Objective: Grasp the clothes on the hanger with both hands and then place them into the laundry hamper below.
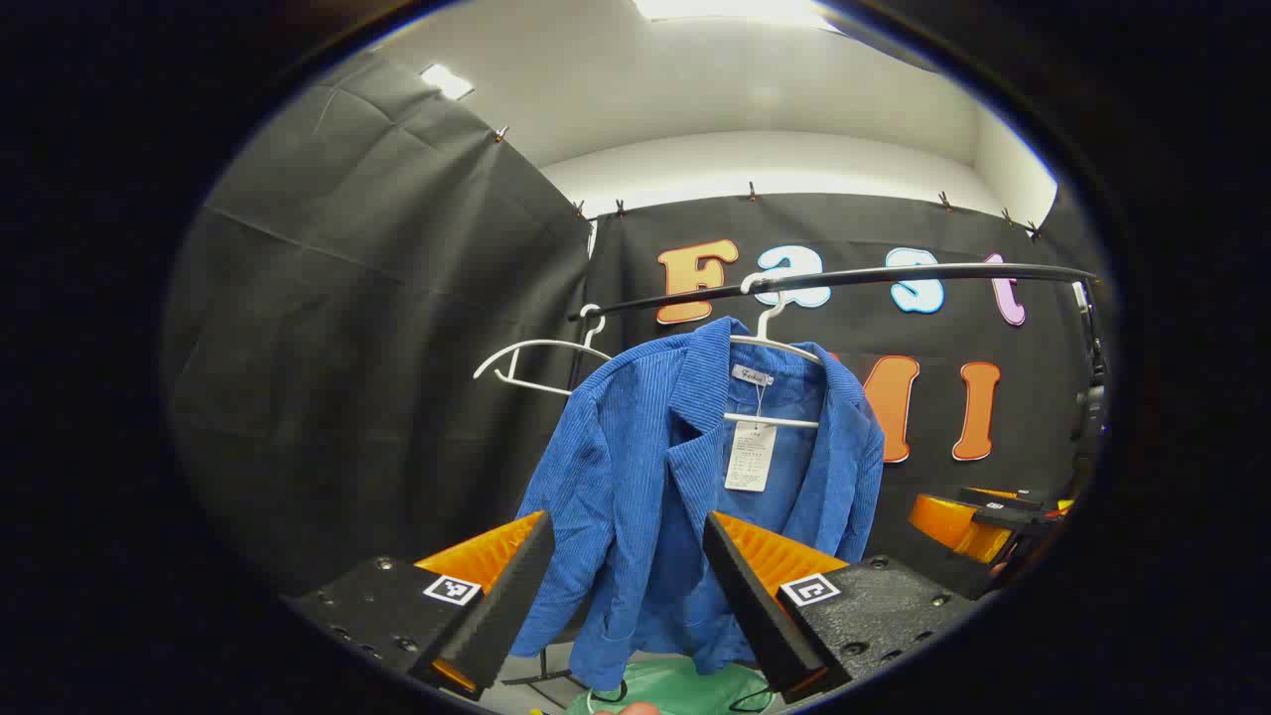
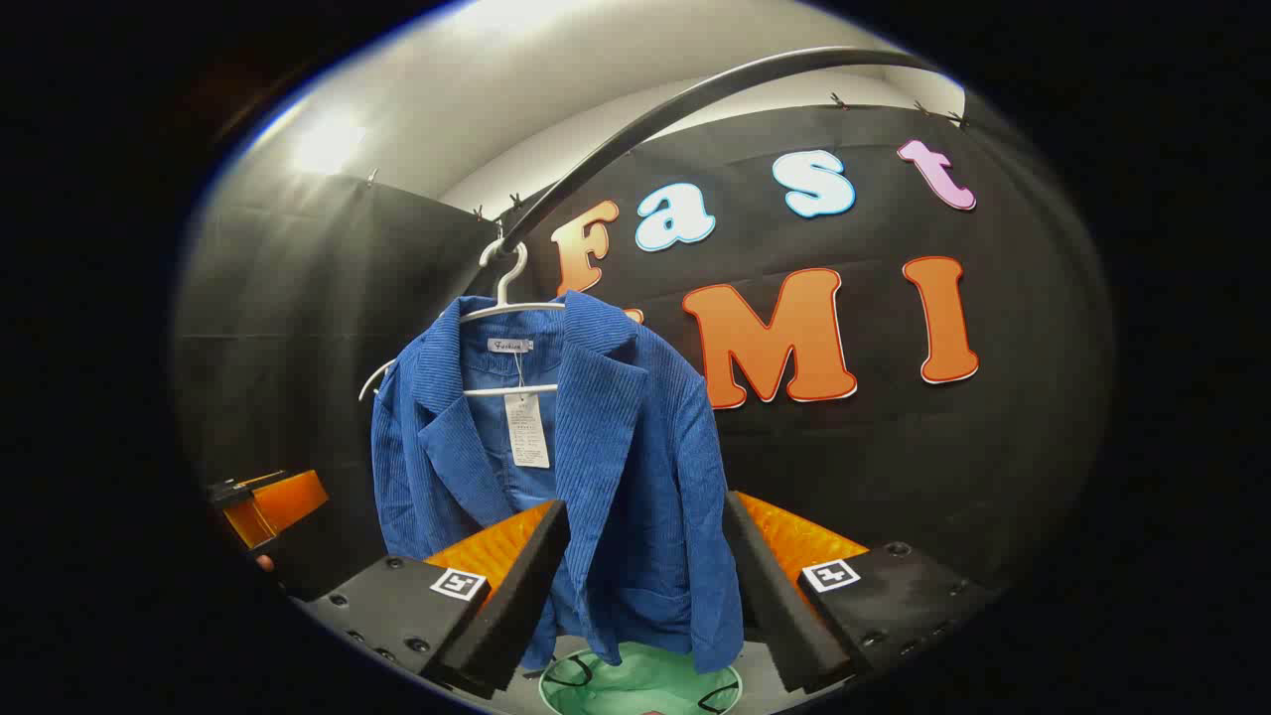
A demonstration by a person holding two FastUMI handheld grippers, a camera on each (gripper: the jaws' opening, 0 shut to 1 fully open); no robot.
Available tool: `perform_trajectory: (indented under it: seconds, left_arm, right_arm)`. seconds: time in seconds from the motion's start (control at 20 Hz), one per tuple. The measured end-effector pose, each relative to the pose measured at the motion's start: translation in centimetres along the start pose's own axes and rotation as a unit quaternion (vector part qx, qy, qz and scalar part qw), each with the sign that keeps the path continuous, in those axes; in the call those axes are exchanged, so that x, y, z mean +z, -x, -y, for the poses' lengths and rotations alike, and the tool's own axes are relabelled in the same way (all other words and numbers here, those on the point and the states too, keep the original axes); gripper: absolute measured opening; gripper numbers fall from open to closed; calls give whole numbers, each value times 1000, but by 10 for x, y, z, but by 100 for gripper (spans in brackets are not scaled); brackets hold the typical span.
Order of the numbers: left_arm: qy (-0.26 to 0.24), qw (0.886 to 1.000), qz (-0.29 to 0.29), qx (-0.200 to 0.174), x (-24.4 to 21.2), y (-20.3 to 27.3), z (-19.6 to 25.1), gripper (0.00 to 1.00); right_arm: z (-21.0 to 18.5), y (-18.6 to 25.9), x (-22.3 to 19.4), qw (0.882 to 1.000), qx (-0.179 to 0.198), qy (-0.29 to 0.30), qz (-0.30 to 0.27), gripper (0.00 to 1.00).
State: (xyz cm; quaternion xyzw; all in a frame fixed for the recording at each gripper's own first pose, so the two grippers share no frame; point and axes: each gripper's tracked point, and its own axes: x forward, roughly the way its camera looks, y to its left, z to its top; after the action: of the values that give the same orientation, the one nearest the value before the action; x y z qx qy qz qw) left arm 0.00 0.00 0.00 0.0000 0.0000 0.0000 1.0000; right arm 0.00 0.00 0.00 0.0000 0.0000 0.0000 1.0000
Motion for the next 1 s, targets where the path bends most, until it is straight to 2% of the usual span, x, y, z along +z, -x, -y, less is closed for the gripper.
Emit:
perform_trajectory:
  seconds: [0.05,0.15,0.25,0.3,0.4,0.45,1.0]
  left_arm:
    - [0,1000,-1,0,-1,-1,0,95]
    - [0,1000,-2,-1,-1,-1,1,92]
    - [-3,1000,-2,1,-1,0,-1,92]
    - [-3,1000,-1,4,-1,-1,-3,95]
    - [0,1000,2,7,1,-1,-5,92]
    - [1,1000,2,7,2,-1,-5,95]
    - [3,1000,7,9,5,-1,-9,95]
  right_arm:
    - [0,0,0,1000,-1,0,0,100]
    - [0,1,-1,1000,0,-1,-1,100]
    - [0,0,-2,1000,0,-1,-3,100]
    - [-1,-2,-1,1000,0,-1,-3,100]
    - [-2,-3,-1,1000,-1,0,-2,100]
    - [-2,-3,-1,1000,0,0,-2,100]
    - [-4,-4,5,1000,2,9,8,100]
